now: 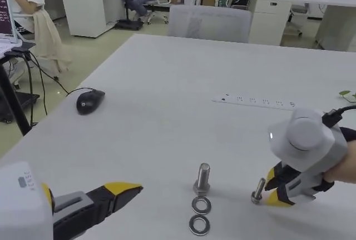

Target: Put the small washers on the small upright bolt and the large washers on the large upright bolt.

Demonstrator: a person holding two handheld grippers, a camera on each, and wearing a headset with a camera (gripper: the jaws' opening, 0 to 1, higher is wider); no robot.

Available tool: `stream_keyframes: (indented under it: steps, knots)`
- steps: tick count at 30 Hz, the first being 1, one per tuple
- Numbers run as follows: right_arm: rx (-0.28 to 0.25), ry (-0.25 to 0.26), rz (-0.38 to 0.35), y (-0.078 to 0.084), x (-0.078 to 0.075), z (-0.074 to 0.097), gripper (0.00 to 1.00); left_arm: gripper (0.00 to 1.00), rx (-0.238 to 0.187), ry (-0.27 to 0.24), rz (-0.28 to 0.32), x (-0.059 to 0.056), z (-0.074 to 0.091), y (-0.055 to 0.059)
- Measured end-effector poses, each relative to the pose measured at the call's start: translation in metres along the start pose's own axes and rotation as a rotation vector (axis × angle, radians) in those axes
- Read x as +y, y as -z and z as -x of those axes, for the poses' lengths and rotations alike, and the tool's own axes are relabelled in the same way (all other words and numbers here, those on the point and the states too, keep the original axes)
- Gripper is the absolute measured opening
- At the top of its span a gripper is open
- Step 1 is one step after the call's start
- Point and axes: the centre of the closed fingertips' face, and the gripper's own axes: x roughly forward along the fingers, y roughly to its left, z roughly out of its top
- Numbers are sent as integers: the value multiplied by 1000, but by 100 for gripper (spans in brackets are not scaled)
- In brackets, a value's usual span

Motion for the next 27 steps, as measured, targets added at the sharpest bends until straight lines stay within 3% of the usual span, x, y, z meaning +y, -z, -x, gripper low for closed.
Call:
stream_keyframes:
  steps: [9,16,21,27]
  knots:
    - [-24,-38,-2,-4,29,4,17,54,0,2,-15,-3,2,-3]
    - [-66,-109,-6,-26,64,-12,18,54,-13,1,-13,-6,2,-3]
    - [-84,-126,11,-44,73,-22,19,54,-25,-4,-1,-7,6,-3]
    - [-105,-122,15,-61,72,-30,20,54,-11,-16,4,-3,10,3]
